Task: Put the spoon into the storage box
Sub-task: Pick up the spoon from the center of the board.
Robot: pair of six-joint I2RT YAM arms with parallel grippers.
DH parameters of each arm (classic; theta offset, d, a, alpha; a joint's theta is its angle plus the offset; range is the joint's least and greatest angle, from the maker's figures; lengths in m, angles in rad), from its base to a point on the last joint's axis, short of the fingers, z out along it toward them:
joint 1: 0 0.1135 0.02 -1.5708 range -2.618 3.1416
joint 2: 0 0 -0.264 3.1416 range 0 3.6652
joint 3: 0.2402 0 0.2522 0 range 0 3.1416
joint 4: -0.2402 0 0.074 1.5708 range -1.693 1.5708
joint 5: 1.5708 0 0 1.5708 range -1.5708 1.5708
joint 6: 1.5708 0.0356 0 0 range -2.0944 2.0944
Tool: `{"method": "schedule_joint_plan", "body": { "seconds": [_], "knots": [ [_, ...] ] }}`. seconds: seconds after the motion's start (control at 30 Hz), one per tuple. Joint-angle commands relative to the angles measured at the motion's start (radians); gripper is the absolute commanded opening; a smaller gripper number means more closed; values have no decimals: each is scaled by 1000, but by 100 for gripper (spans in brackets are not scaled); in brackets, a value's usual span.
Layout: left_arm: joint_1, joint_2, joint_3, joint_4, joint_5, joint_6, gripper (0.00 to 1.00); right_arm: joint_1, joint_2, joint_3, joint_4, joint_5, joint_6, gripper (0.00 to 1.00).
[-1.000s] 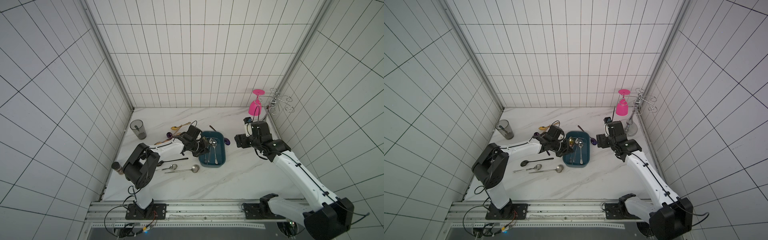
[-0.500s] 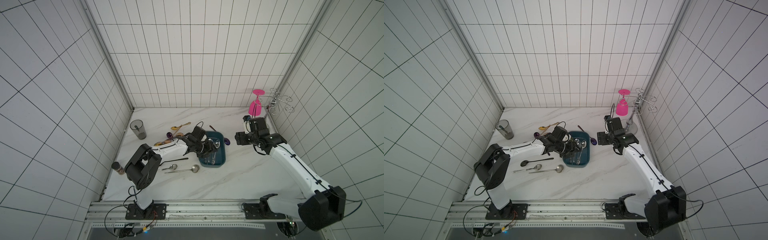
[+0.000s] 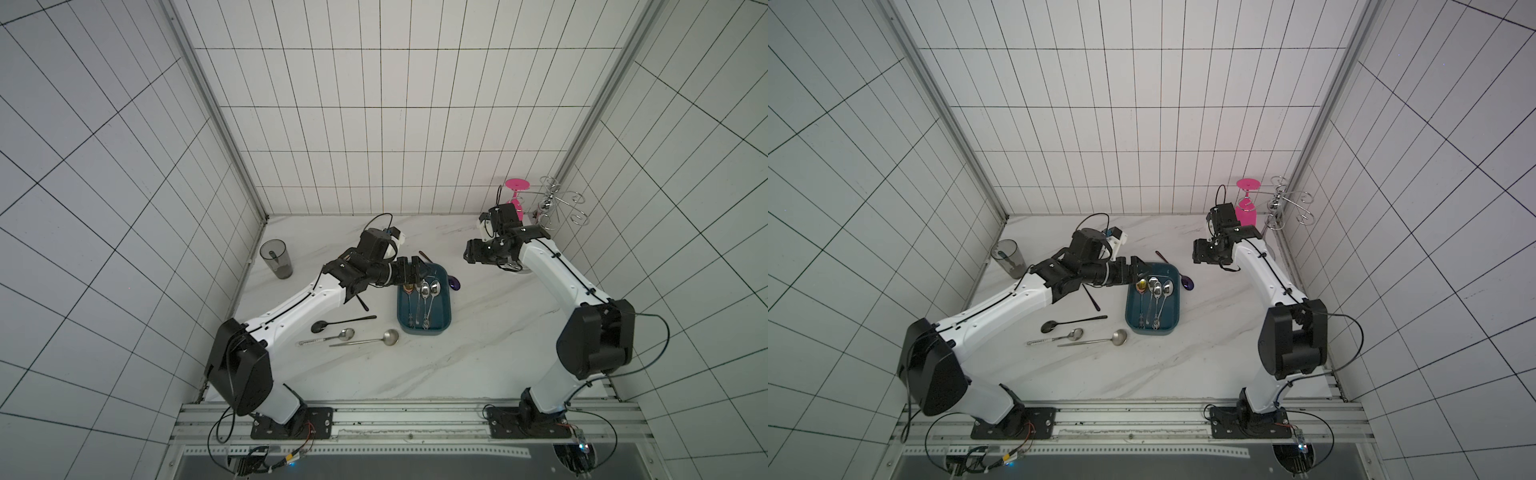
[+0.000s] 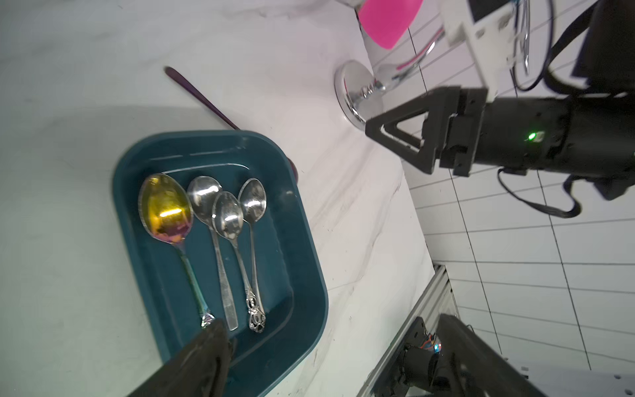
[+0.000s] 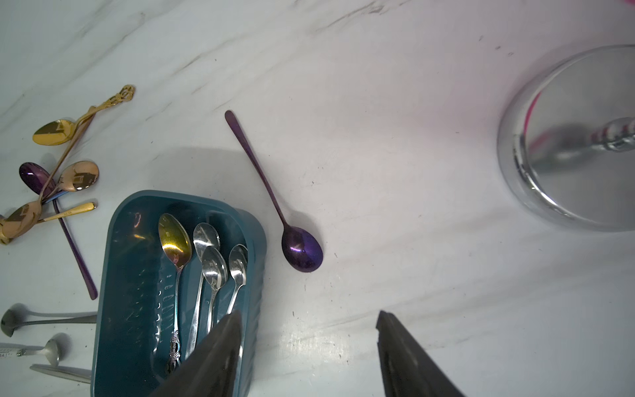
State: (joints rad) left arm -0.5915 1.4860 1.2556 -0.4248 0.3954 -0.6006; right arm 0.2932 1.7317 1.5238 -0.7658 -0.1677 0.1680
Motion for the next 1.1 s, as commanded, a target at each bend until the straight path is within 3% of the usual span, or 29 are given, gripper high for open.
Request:
{"method": "schedule_joint_plan", "body": {
  "seconds": [0.0,0.23,0.5,0.77,1.07],
  "knots": [
    [92,-59,-26,-31,-29,136,99,-6,92,71,-53,-29,-19,65],
    [282,-155,-86,7,47,149,99,-5,283,168,-55,-126,-96,62],
    [471,-219,-144,80,128,71,99,0,435,289,-116,-211,-164,59],
    [565,-235,-159,101,144,37,99,40,552,404,-167,-148,-193,57],
    [591,-231,-173,113,141,23,99,64,600,439,-207,-61,-226,53]
  ]
}}
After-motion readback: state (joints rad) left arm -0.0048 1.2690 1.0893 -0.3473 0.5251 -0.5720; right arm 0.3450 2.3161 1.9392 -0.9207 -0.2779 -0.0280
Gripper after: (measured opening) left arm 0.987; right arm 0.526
